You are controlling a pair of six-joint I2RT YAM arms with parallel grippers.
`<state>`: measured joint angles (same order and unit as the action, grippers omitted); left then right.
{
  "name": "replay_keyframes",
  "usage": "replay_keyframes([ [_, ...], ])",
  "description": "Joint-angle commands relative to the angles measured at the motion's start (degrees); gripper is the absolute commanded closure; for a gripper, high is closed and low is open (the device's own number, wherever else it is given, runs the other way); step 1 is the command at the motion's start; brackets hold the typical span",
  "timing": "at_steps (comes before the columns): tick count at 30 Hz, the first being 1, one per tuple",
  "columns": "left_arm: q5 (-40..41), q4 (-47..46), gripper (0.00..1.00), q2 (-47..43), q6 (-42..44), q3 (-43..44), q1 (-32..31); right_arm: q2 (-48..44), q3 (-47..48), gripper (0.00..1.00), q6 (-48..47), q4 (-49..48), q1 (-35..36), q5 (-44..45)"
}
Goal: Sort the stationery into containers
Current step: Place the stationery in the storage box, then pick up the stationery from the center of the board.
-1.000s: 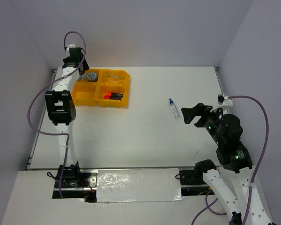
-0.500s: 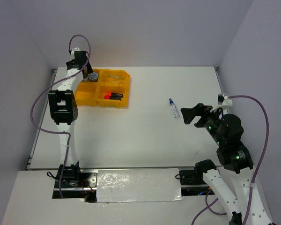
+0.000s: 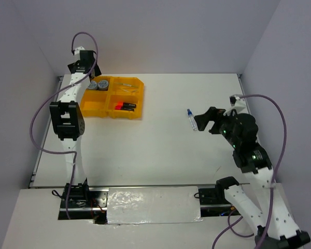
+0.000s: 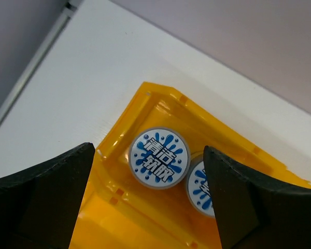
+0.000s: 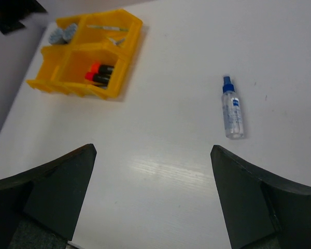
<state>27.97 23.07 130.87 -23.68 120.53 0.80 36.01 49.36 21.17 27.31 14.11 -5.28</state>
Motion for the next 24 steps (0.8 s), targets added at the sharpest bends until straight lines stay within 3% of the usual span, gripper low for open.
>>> replay_keyframes([
  [1, 3.9, 4.6, 0.01, -11.6, -4.4, 5.5, -0.4, 9.6, -0.3, 0.00, -3.3, -4.5, 0.3, -0.5],
  [3, 0.8, 6.3, 0.01, -15.5, -8.5, 2.7, 0.0, 18.5, 1.2, 0.02, -5.5, -3.3, 0.3, 2.6],
  [4, -5.4, 5.6, 0.01, -21.0, -11.0, -0.1, 1.1, 21.6, 3.9, 0.05, -6.2, -2.0, 0.3, 4.4],
  [6, -15.5, 0.9, 0.01, -27.6, -16.8, -14.3, 2.4, 30.4, 6.8, 0.07, -6.8, 0.4, 0.1, 11.4],
  [7, -23.3, -2.2, 0.01, -34.3, -18.7, -19.3, 2.7, 33.0, 9.1, 0.13, -7.5, 0.3, 0.0, 12.6],
  [8, -26.0, -7.9, 0.01, -37.5, -22.3, -24.6, 2.5, 35.8, 10.5, 0.16, -8.4, 0.1, -0.1, 12.8],
  [9, -27.6, -11.3, 0.01, -40.3, -23.9, -34.5, 1.8, 42.1, 12.1, 0.19, -10.3, 0.5, -0.5, 12.2],
  [12, -31.2, -20.7, 0.01, -49.0, -26.3, -46.9, -3.6, 55.9, 23.7, 0.37, -13.3, 5.6, -1.0, 13.3],
  [16, -32.4, -17.5, 0.01, -50.2, -23.2, -49.8, -9.0, 65.5, 29.1, 0.39, -13.6, 8.1, -2.2, 15.0],
  [24, -35.1, -18.3, 0.01, -54.1, -20.0, -56.4, -9.8, 73.9, 29.1, 0.40, -13.5, 9.1, -2.2, 12.4],
])
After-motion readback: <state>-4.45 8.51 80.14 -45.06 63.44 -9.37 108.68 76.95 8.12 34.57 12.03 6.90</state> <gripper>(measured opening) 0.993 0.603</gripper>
